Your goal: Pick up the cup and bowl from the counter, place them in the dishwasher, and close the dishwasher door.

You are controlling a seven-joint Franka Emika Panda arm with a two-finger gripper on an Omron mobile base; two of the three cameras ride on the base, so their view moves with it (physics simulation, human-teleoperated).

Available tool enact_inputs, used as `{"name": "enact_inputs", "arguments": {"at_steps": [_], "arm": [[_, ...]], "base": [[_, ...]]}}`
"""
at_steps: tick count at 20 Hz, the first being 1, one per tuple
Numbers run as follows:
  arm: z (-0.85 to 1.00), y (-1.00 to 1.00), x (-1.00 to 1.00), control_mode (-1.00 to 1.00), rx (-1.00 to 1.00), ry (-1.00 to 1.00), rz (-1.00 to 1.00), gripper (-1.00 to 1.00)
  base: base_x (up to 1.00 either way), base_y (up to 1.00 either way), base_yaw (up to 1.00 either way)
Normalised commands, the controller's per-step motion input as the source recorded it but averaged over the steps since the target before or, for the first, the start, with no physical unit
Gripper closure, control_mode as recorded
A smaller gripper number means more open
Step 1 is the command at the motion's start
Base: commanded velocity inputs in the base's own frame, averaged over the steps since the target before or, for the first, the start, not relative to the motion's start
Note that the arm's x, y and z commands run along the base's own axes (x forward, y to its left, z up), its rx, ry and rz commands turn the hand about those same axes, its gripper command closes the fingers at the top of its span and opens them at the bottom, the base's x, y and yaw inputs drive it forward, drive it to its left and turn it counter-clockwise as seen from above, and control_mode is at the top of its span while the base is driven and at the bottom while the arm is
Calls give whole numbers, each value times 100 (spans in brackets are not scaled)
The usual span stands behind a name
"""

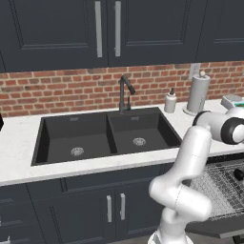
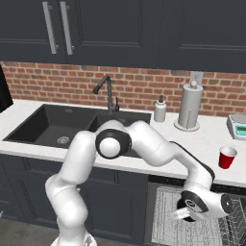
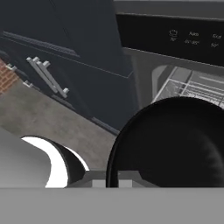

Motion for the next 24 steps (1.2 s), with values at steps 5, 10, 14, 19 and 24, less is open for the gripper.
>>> {"name": "enact_inputs", "arguments": {"at_steps": [5,10,14,19,24], "arm": [[-7,0,7,-100,28,-15,0,100],[-10,0,4,-100,31,-17,0,100],[0,0,0,-100,20,-11,0,100],[-3,2,5,-100,0,-2,0,100],[-25,5,13,-100,0,-14,-1,100]], "base": [[0,0,0],[0,0,0],[0,0,0],[0,0,0],[0,0,0]]}}
